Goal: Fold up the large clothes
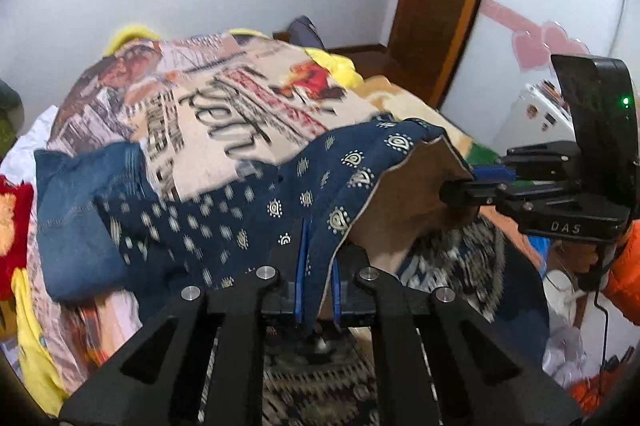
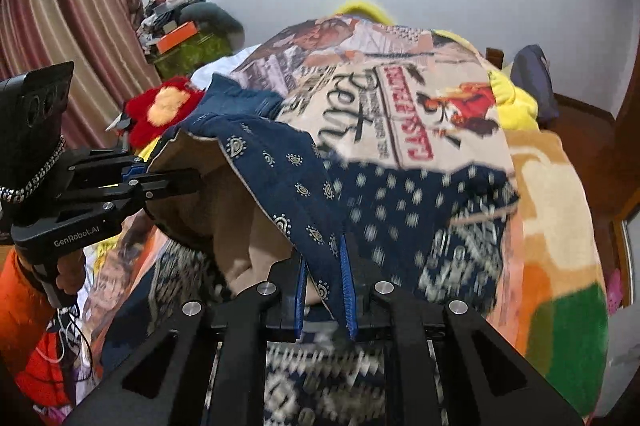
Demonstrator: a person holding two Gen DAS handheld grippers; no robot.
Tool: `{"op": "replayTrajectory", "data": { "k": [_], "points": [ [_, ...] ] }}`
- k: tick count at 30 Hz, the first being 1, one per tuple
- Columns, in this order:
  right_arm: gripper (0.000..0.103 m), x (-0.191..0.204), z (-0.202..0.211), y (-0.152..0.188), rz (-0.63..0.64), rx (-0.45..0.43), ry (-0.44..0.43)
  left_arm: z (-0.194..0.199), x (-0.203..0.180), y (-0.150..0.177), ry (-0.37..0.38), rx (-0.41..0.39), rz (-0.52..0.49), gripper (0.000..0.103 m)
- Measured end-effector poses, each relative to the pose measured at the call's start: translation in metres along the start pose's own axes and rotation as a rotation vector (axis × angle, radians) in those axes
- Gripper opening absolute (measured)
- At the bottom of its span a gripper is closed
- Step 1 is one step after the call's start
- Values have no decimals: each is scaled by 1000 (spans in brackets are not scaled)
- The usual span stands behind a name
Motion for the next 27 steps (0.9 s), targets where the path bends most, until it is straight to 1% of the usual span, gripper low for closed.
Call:
{"op": "replayTrajectory", "data": {
  "k": [2,3,4,5,9,12,14,17,20,23,27],
  "points": [
    [13,4,5,14,11,12,-2,2,-8,17,8,28,-10,23],
    [13,8,8,22,17,25,-6,2,-11,24,9,38,-13,27],
    [13,11,9,31,23,44,-6,2,-14,33,7,51,-15,34],
    [13,11,9,35,26,57,-5,2,-17,42,6,63,-16,36],
    [13,16,11,64,59,110,35,6,-22,73,13,105,6,37],
    [13,17,15,81,54,132,34,10,-21,94,20,136,40,37],
    [13,15,17,90,36,146,31,13,-18,106,9,150,58,40],
    [13,12,20,104,11,165,33,18,-13,122,-4,170,97,41],
    [13,8,24,116,-17,183,25,25,-2,136,-43,191,134,41],
    [13,2,32,124,-26,190,40,36,11,139,-83,182,151,41],
    [14,-10,46,114,-33,150,88,51,29,122,-162,138,146,42]
  ]
}}
Point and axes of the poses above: each gripper's, at about its wrist camera, not at the fingertips, and z roughly against the way its jaws point, x to its left, y to its underside, the point moved 4 cm from there along -z, roughly the way its jaws point, and after that the axes turned 2 degrees about -z, right-handed, at the moved point
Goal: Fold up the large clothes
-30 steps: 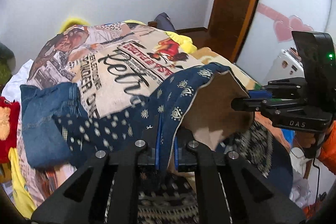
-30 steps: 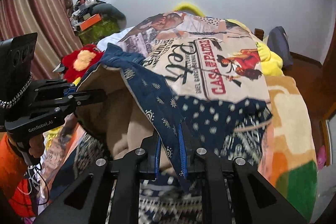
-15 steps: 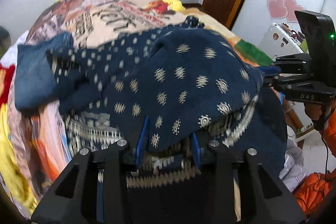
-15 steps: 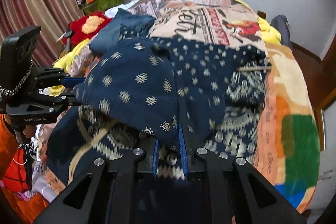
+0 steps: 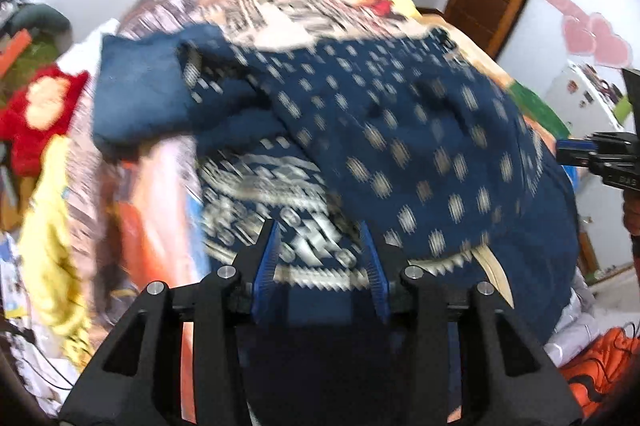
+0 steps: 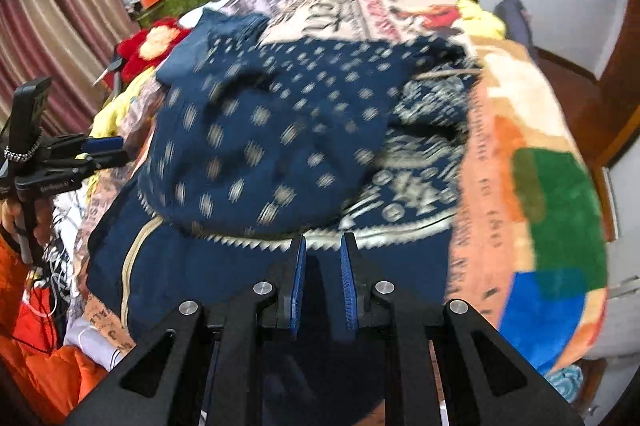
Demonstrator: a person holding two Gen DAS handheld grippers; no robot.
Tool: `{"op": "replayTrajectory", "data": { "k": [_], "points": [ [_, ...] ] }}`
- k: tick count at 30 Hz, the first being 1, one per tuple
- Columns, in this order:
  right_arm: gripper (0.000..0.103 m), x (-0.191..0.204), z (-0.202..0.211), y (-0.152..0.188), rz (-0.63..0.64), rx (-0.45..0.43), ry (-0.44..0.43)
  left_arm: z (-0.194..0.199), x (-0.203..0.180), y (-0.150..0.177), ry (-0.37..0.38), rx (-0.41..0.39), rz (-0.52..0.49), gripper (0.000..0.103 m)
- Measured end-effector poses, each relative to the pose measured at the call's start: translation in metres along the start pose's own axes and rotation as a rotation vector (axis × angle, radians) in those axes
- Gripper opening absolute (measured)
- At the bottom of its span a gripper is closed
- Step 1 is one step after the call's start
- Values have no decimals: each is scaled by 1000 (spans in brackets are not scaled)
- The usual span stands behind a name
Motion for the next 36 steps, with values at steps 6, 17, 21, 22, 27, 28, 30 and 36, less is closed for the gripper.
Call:
{"op": "replayTrajectory", "data": {
  "k": [6,17,21,22,27,28,30,36],
  "points": [
    [14,-13,3,-37,-4,-59,44,-3,10,-50,-33,-83,-2,58],
    [33,-28,-76,-40,-9,42,84,-102,-2,-32,29,101,1,67],
    [103,-44,-74,-32,30,-6,259,-105,1,-21,18,70,13,73],
    [103,-46,-73,-29,15,0,230,-103,2,-21,23,70,24,73],
    [103,-62,-59,-33,-78,-5,143,-83,13,-32,45,30,47,72],
    [103,-65,-52,-39,-89,-29,134,-74,18,-38,49,10,53,72],
    [103,-69,-43,-50,-110,-77,101,-60,32,-50,39,-34,73,72],
    [103,-91,-34,-94,-191,-161,53,-55,92,-89,-32,-102,176,73]
  ]
}}
Point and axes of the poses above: each gripper's, at about its wrist camera, not at the fingertips, and z roughly against the way its jaws point, x to its left, y to its underside, the point moved 4 cm from there along -z, roughly the way its jaws point, and after that the axes turned 2 degrees about -z, right-handed, at the moved point
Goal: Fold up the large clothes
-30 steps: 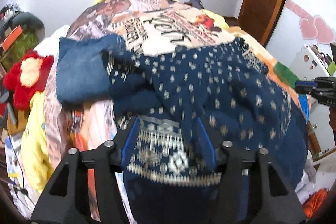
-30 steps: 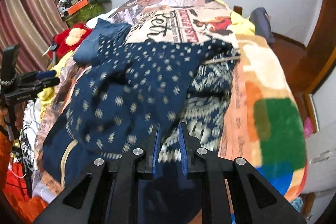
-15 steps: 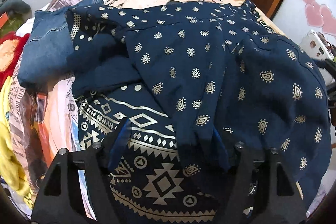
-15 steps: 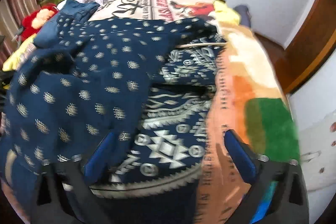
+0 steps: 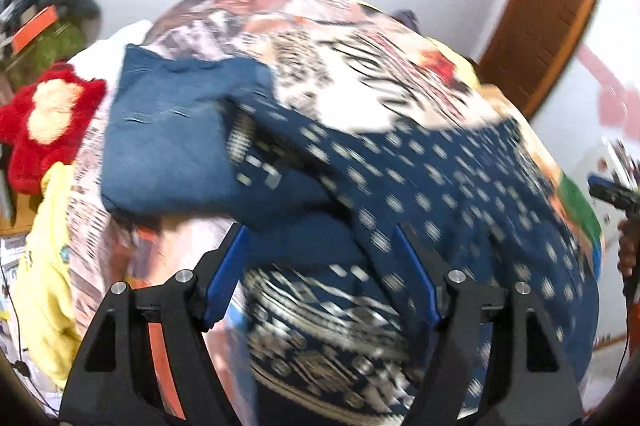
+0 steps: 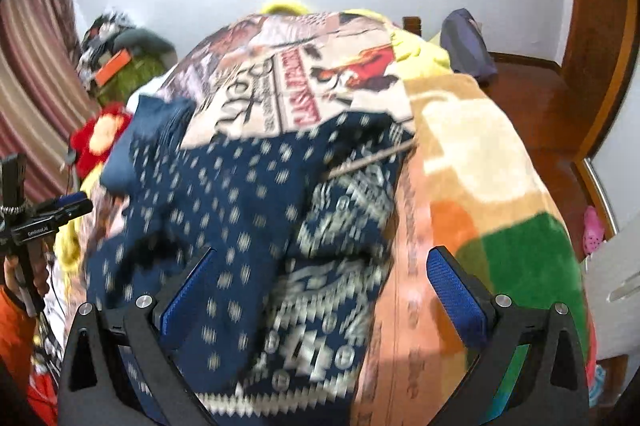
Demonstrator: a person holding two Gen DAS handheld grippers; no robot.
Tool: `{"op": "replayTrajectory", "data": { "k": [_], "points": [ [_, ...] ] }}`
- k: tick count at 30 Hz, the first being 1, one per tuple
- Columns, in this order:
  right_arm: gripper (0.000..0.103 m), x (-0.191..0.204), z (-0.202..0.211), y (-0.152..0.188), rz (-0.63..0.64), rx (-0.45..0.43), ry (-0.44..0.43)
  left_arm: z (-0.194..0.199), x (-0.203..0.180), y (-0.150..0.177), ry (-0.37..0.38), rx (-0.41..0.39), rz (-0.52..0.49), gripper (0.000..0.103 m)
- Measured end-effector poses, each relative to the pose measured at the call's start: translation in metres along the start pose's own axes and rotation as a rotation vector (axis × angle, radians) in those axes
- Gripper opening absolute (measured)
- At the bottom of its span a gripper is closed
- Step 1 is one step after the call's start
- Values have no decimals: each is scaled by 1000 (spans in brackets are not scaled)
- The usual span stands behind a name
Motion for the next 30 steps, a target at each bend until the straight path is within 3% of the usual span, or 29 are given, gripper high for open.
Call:
{"op": "replayTrajectory", "data": {
  "k": [6,9,11,14,17,19,20,21,24,26,30],
  "points": [
    [103,-22,-39,-34,-78,34,-24,-47,57,-23,-29,47,118,72],
    [102,-36,-68,-44,-126,72,-23,-78,74,-29,-7,81,156,72],
    [99,-44,-84,-48,-151,96,-31,-98,81,-32,22,105,179,62],
    [85,-52,-112,-57,-181,139,-63,-120,77,-38,85,121,166,53],
    [69,-59,-140,-63,-206,175,-72,-133,72,-45,95,101,155,49],
    [65,-61,-152,-68,-220,163,-87,-139,71,-49,135,95,170,38],
    [57,-60,-155,-71,-222,154,-94,-143,70,-50,135,98,178,35],
    [42,-58,-159,-73,-221,153,-105,-146,69,-51,126,102,178,32],
    [18,-53,-170,-76,-217,170,-125,-145,68,-55,77,89,173,14],
    [13,-47,-172,-80,-192,161,-115,-138,69,-58,71,74,180,6],
    [11,-33,-155,-98,-129,95,-88,-104,65,-71,29,-15,165,6]
  ]
}}
Point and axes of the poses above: each gripper's, at about its wrist camera, not at the fingertips, and z roughly against the way its jaws point, x to its left, y to its underside, the point moved 4 cm from there along -z, roughly the way its jaws point, and after that the axes turned 2 degrees about -z, right-handed, at the moved point
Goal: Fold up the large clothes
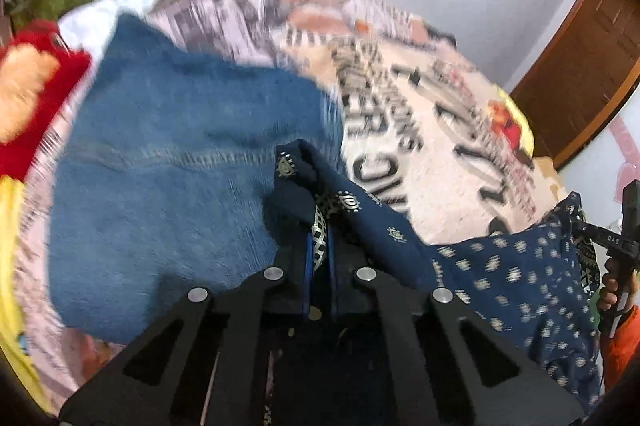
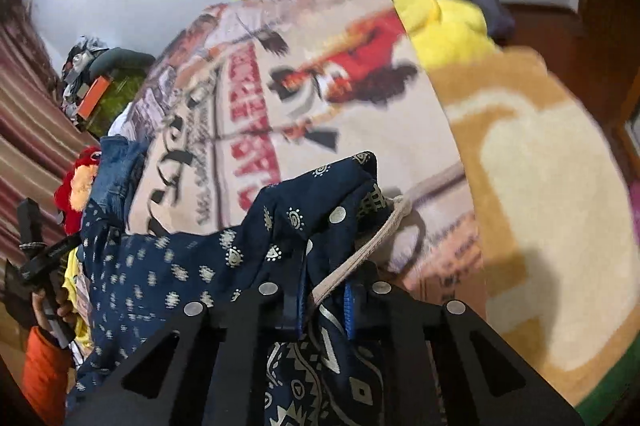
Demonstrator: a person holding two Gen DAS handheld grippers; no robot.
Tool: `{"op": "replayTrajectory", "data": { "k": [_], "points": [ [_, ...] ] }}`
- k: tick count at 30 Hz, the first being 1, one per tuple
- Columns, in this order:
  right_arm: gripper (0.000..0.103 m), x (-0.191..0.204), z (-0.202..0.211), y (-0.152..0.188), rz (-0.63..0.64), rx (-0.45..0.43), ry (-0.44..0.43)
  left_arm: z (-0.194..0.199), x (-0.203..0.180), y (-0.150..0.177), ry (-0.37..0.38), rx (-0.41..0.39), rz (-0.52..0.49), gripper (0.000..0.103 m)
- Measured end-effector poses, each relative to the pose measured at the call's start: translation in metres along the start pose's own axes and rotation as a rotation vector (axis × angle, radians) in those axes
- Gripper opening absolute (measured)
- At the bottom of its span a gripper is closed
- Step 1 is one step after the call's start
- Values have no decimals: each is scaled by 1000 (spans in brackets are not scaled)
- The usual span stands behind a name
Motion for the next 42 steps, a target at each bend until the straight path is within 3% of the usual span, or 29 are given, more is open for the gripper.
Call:
{"op": "replayTrajectory", "data": {
  "k": [7,14,20,27,30,35,37,40,42],
  "points": [
    [10,42,36,-43,87,-113,-9,63,-14,-44,-8,-144,-28,5],
    [10,82,32,-89,158,-184,5,66,-8,-85,-98,-203,-44,5],
    [10,81,-25,-112,163,-150,81,9,39,-95,-198,-122,16,5],
    [11,45,-92,-101,178,-63,164,-55,69,-80,-275,-16,9,7],
    [11,35,-105,-94,246,-58,309,-72,72,-71,-287,22,-3,8],
    [13,27,-104,-94,247,-41,320,-77,76,-65,-290,21,12,15],
    [13,22,-103,-95,256,-33,390,-76,78,-64,-291,32,23,16],
    [13,5,-104,-93,269,-4,565,-70,79,-63,-294,51,25,19],
    [13,-11,-99,-89,219,10,556,-62,80,-60,-296,59,33,24]
  ]
}}
Point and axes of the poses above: each gripper's, at about its wrist camera, not at the fingertips, and z roughly against the way its jaws point, x to its left, y to its underside, the point moved 4 cm from there along -z, roughly the way its jaws point, and after that the axes turned 2 degrees about -z, right-handed, at the moved point
